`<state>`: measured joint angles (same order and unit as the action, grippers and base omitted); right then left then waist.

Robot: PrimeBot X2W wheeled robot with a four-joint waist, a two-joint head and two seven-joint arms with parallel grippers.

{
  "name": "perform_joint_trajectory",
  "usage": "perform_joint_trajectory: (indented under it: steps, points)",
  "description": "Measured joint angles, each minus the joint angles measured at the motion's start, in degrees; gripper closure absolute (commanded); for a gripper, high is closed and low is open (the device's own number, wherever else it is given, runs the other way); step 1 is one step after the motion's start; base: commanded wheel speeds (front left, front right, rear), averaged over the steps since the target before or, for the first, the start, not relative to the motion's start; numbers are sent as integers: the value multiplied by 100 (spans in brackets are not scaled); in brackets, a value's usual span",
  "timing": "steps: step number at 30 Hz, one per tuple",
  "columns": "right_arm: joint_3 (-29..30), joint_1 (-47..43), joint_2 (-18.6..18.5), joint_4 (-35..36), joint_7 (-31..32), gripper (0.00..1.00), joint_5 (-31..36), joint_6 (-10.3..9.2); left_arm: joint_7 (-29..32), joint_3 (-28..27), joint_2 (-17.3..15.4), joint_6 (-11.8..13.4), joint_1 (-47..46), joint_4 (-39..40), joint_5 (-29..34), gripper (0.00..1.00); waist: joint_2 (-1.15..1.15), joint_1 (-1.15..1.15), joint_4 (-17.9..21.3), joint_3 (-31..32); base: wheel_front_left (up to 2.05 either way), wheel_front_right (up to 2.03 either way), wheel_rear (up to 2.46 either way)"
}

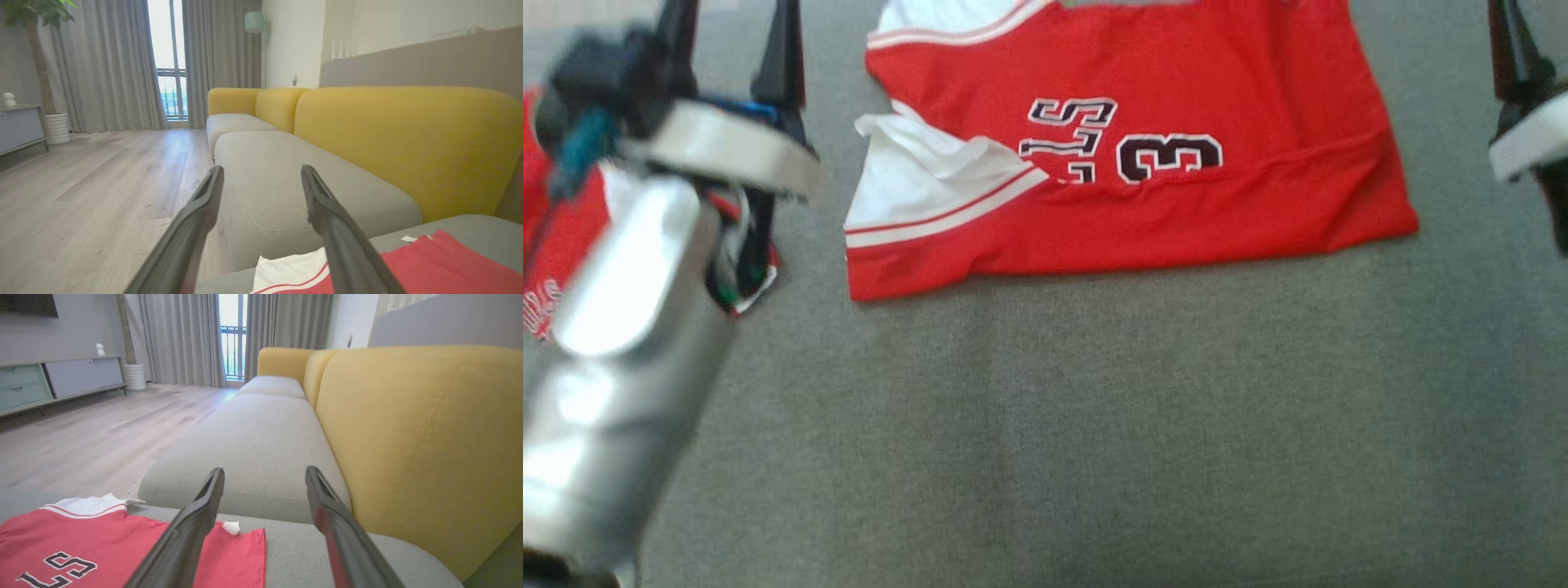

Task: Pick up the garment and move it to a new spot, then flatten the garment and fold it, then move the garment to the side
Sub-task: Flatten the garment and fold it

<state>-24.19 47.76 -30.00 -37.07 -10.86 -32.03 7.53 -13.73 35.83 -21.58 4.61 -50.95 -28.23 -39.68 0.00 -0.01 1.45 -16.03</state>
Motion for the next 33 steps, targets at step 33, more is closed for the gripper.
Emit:
perform_joint_trajectory:
  steps: [33]
  points:
    - [2635,-3742,2151,2421,-63,0,2253,0,-86,-1815,1519,-55,3705,659,1962,0,0,1,180,777,0,0,0]
